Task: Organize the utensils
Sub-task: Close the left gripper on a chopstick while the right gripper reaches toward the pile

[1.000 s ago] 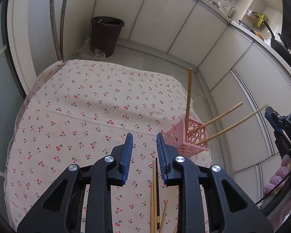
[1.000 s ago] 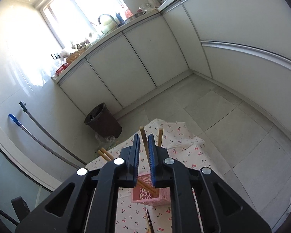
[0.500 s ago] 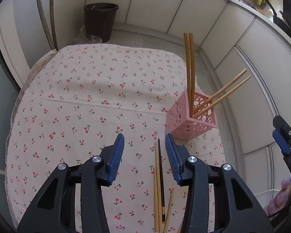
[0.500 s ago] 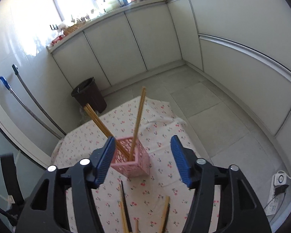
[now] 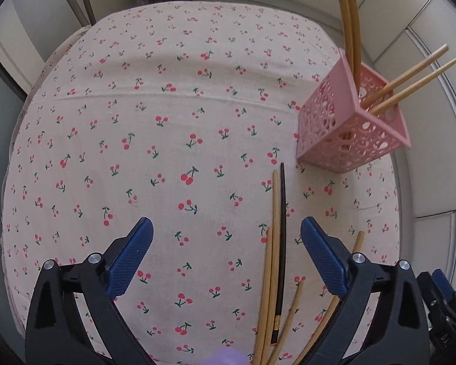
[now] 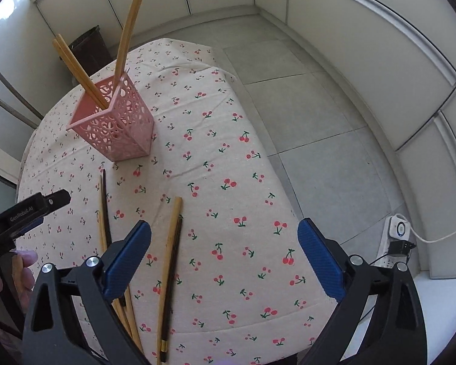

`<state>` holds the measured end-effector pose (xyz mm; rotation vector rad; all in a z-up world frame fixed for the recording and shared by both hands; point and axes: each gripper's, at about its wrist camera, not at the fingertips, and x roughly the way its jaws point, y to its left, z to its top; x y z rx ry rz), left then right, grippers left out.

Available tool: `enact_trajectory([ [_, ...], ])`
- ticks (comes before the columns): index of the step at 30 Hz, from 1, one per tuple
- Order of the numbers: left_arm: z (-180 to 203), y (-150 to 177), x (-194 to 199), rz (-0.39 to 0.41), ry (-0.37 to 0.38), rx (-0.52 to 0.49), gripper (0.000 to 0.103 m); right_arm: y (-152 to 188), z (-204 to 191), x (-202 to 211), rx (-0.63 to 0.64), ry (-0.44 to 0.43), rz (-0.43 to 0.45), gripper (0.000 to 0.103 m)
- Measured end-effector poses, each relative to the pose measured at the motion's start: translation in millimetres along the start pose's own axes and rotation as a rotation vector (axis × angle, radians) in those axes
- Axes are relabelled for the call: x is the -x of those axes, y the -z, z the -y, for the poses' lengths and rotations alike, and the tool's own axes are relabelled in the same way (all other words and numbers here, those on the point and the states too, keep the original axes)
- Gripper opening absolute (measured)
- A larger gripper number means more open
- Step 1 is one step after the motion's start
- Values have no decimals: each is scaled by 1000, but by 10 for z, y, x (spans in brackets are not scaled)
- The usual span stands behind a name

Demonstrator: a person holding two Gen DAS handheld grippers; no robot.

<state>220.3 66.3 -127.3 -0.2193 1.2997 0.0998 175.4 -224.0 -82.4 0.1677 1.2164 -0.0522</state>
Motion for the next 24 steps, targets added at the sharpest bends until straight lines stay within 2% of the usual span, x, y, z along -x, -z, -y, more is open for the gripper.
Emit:
enact_trajectory([
  [8, 134, 186, -190, -34, -91, -87, 94, 5, -9, -28, -12, -42, -38, 94],
  [16, 178, 282, -323, -27, -177, -134, 93, 9, 7, 11, -19, -58, -32, 94],
  [21, 192, 288, -310, -17, -179, -131, 93, 2, 2, 7, -20, -64, -37, 94],
  [24, 196, 263, -300, -25, -149, -129, 88, 0, 1, 5, -22, -63, -37, 94],
])
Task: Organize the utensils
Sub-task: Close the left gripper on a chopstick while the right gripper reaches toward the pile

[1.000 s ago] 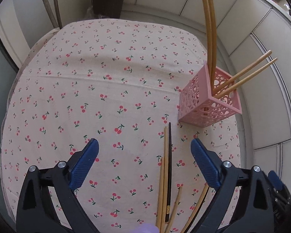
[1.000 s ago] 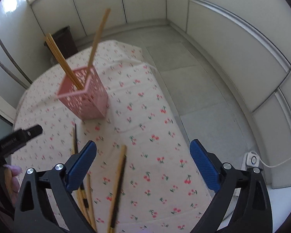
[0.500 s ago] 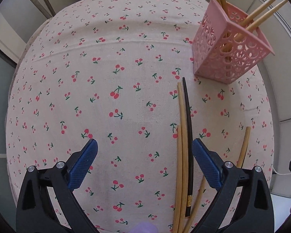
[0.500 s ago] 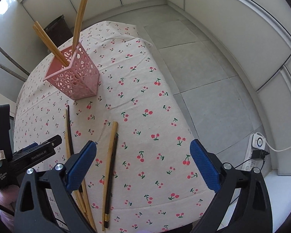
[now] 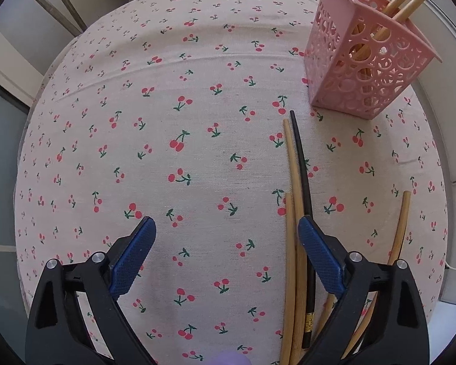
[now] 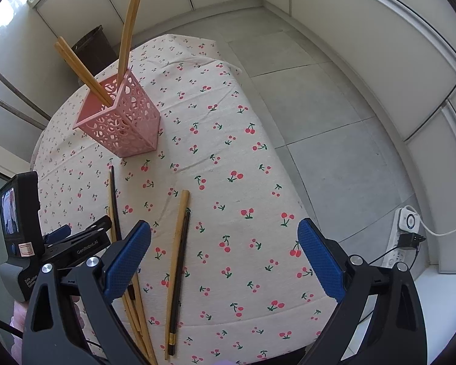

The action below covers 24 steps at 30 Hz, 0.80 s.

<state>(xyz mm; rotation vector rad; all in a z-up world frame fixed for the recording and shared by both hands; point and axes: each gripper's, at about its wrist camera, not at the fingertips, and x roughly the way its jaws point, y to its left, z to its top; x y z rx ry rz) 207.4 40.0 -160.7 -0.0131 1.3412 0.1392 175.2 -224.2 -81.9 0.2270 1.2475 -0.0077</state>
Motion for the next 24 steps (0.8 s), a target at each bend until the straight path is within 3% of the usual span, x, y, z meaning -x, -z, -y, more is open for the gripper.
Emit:
enact_trajectory([
  [6, 71, -10, -33, -58, 89, -7, 59, -9, 36, -50, -19, -1, -16, 94],
  [10, 154, 13, -21, -38, 58, -36, 60, -15, 59, -61, -35, -9, -21, 94],
  [14, 171, 23, -2, -24, 68, -57, 51, -8, 48, -75, -33, -10, -22, 94],
  [16, 132, -16, 7, -21, 109, -61, 47, -5, 47, -82, -32, -12, -27, 94],
  [20, 52, -82, 90, -74, 227, 7, 48, -11, 65, -70, -39, -14, -22, 94],
  [24, -39, -103, 175, -47, 174, 5, 48, -15, 56, -80, -42, -23, -28, 94],
])
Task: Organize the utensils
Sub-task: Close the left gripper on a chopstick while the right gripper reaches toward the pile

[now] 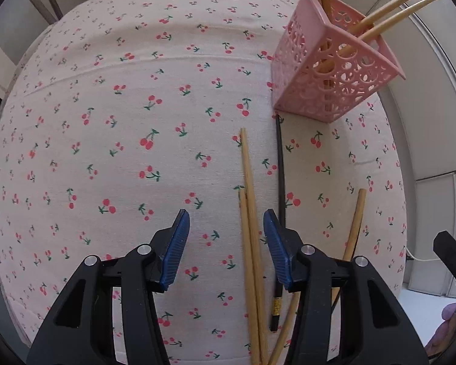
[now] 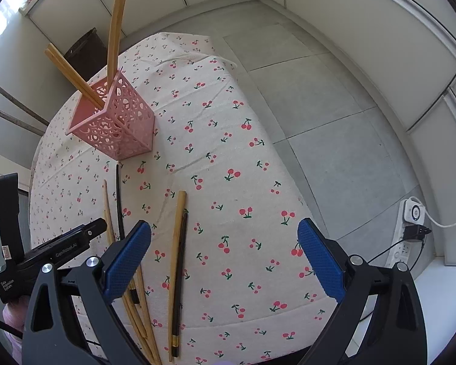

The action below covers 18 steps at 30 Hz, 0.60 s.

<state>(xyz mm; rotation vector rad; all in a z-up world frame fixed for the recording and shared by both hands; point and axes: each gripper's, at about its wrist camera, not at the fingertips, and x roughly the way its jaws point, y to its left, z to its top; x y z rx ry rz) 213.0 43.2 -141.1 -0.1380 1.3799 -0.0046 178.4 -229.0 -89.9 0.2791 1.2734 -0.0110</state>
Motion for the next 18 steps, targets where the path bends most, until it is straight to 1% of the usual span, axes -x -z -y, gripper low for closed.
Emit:
enact_trajectory([
  [2, 5, 18, -33, -13, -18, -8, 42, 6, -16, -10, 4, -1, -3, 94],
  [4, 12, 36, -95, -24, -25, -13, 41, 12, -26, -12, 8, -1, -4, 94],
  [7, 67, 53, -145, -23, -40, -23, 41, 13, -15, -16, 5, 0, -4, 94],
  [9, 144, 67, -166, -9, -85, -52, 36, 7, 2, -23, -2, 1, -4, 94],
  [11, 284, 126, -187, 11, -106, -88, 23, 6, 11, -29, -9, -1, -6, 94],
  [12, 341, 144, -187, 18, -113, -105, 20, 7, 13, -30, -11, -4, -7, 94],
  [13, 413, 158, -199, 25, -121, -123, 13, 7, 13, -28, -11, -7, -7, 94],
  [14, 479, 183, -205, 34, -127, -143, 10, 9, 8, -26, -12, -9, -6, 94],
  [16, 546, 220, -210, 49, -136, -167, 6, 14, -7, -20, -14, -15, -1, 94],
  [17, 659, 235, -259, 52, -131, -166, 5, 16, -17, -15, -18, -24, 0, 94],
  [18, 661, 253, -254, 53, -116, -162, 4, 18, -26, -10, -22, -36, 0, 94],
])
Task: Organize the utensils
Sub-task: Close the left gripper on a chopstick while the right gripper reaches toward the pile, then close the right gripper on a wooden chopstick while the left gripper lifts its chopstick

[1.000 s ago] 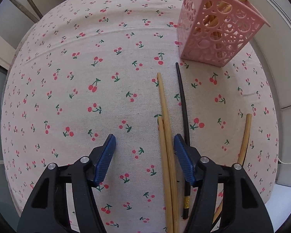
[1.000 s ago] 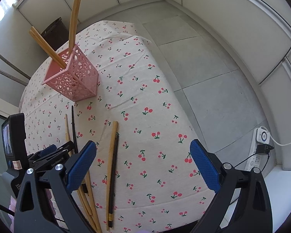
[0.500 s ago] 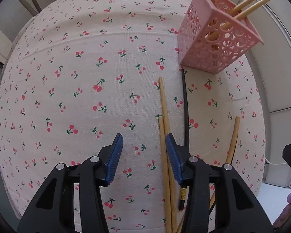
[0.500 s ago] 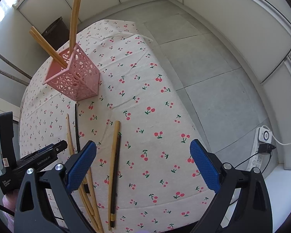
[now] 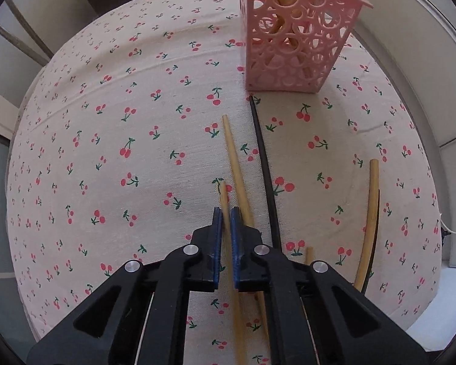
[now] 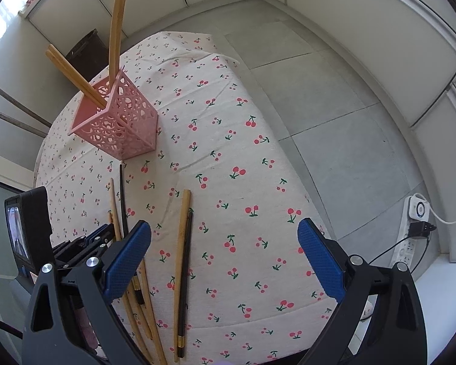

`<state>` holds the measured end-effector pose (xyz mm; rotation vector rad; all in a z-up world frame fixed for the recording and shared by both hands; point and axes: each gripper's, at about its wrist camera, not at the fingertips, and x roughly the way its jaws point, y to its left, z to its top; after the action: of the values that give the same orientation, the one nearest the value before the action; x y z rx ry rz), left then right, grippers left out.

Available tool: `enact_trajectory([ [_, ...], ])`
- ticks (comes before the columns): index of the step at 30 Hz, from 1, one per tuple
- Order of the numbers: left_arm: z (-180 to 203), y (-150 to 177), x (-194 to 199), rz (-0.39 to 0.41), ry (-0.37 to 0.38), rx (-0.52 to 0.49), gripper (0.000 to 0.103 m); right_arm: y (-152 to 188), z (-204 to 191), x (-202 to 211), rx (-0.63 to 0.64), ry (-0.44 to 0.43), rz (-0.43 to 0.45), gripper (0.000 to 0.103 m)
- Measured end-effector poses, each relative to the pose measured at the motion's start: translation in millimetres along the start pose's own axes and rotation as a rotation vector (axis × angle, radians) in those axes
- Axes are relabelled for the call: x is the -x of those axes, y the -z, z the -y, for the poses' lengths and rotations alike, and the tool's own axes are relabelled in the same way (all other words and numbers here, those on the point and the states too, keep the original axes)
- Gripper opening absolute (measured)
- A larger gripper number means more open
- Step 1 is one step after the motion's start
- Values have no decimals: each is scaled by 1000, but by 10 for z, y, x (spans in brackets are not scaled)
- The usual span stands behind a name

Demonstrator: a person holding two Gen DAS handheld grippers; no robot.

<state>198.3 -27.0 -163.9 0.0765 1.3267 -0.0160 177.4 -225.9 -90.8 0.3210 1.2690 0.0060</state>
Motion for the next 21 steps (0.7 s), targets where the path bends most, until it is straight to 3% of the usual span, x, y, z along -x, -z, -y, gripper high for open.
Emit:
enact_trajectory([
  [4, -159, -1, -7, 2, 78, 39, 4, 23, -112, 15, 3, -74, -12, 94],
  [9, -418, 28, 134, 22, 86, 87, 4, 130, -422, -121, 52, -137, -70, 94],
  [13, -693, 48, 337, 63, 84, 144, 4, 261, -732, -265, 108, -118, -90, 93],
  [16, -963, 67, 441, 94, 74, 179, 4, 355, -931, -392, 172, -46, -101, 74],
  [18, -1366, 64, 495, 107, 74, 192, 4, 417, -999, -477, 199, -7, -112, 60],
  [21, -1535, 86, 559, 119, 77, 209, 4, 472, -1026, -614, 215, 35, -132, 45],
])
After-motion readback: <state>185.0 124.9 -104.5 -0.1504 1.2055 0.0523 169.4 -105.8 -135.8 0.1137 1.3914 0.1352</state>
